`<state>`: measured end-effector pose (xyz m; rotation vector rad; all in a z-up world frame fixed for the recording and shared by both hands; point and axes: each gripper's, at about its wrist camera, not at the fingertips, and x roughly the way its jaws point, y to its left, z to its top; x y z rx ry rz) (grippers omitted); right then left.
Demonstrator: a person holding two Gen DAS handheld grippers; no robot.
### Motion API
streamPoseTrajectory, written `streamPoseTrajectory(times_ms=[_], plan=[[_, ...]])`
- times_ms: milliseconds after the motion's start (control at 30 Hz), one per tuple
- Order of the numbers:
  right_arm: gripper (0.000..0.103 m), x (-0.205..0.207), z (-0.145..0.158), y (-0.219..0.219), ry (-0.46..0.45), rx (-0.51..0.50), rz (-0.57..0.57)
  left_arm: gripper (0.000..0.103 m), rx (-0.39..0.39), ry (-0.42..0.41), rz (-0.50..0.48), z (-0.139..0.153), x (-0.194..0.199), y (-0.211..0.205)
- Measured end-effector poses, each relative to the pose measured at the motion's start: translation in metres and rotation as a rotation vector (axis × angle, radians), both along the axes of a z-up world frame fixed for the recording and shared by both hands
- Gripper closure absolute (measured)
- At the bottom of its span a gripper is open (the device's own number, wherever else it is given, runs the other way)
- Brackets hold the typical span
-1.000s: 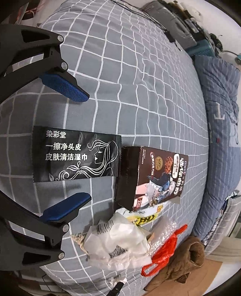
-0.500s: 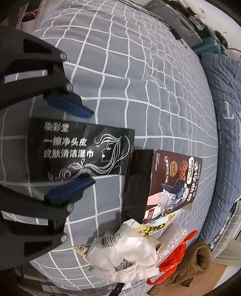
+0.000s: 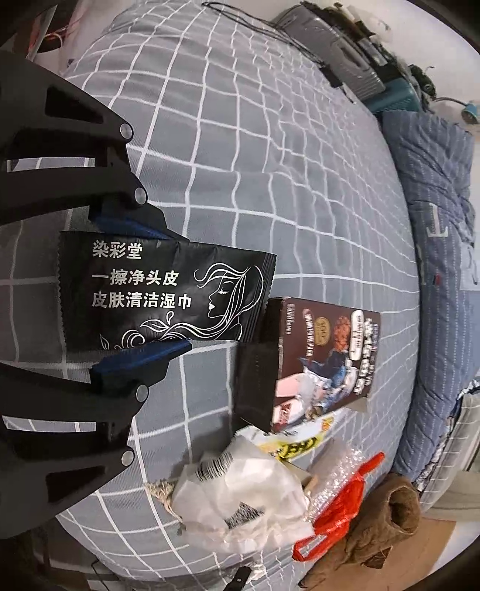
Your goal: Collect trash
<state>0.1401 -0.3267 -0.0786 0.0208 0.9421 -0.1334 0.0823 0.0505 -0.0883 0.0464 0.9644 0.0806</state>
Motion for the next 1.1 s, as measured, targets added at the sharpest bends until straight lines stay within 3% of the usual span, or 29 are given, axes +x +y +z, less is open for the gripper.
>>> streamPoseTrajectory(times_ms=[333,567,1100], plan=[[0.077,-0.023,0.031,0.021,-0.082,-0.013,0.027,0.054,-0.065,-0.070,0.002,0.028,-0.010,0.000],[0.077,-0.045,0.057,0.059,-0.155,-0.028,0.069,0.055,-0.105,-0.109,-0.010,0.045,-0.019,-0.007],[0.077,-0.096,0.083,0.121,-0.208,-0.039,0.176,0.055,-0.166,-0.143,-0.044,0.063,-0.038,-0.023]])
